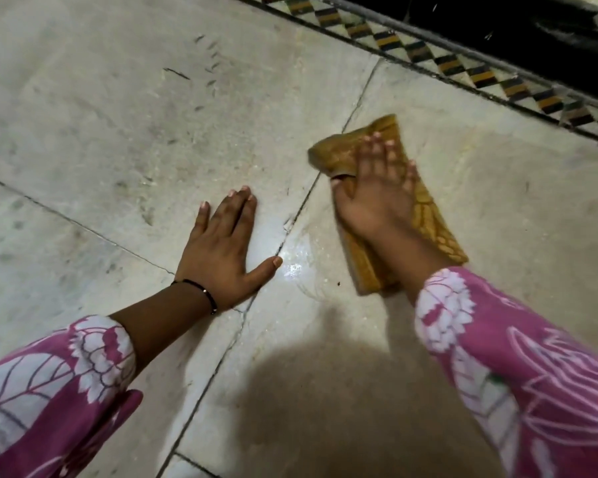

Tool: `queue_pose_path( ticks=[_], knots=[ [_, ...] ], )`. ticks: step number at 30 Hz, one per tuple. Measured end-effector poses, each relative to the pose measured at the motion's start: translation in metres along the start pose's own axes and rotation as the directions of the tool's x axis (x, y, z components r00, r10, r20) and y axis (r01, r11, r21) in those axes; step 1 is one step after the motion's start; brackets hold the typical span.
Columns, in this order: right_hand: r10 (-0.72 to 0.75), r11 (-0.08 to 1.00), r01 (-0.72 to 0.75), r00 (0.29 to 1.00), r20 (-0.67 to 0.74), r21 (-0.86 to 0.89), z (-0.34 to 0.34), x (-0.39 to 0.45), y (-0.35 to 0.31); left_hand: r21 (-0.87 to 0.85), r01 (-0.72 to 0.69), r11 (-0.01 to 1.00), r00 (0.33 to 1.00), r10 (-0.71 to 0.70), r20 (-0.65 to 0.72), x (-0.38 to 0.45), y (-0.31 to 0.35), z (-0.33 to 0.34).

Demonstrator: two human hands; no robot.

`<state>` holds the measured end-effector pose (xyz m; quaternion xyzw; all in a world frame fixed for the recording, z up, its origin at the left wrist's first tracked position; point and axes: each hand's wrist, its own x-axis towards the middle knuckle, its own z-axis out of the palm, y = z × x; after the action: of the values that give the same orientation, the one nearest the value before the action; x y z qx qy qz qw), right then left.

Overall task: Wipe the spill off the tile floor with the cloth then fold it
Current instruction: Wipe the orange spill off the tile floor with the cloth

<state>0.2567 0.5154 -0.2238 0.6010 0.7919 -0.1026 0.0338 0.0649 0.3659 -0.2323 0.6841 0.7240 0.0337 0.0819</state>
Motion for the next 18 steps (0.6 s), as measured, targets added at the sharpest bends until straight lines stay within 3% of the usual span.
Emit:
queue_pose_path(
  ticks=[4,6,9,12,16,18],
  knots=[
    [-0.374,0.927,0.374,0.927,0.039,0.013,0.013,-0.058,-0.036,-0.01,-0.005,1.0,1.0,0.006,0.01,-0.001,0.001,0.0],
    [-0.43,0.903,0.429,0.902,0.052,0.016,0.016,-0.098,-0.017,-0.002,-0.017,1.0,1.0,0.017,0.009,-0.001,-0.001,0.001],
    [-0.37,0.929,0.371,0.925,0.084,0.0,0.015,-0.131,0.033,-0.004,-0.022,1.0,1.0,0.022,0.008,-0.001,-0.002,0.001],
    [-0.259,0.966,0.26,0.963,0.07,0.004,0.005,-0.108,0.05,-0.035,-0.001,0.999,1.0,0.001,-0.01,0.0,0.0,0.0],
    [-0.06,0.997,0.06,0.998,0.003,0.047,-0.002,-0.017,0.004,-0.086,0.019,0.996,0.999,-0.022,-0.036,-0.002,-0.001,0.001],
    [-0.165,0.986,0.162,0.985,0.052,0.048,-0.005,0.018,-0.035,-0.126,0.007,0.992,0.998,-0.014,-0.058,-0.003,0.0,-0.001]
  ],
)
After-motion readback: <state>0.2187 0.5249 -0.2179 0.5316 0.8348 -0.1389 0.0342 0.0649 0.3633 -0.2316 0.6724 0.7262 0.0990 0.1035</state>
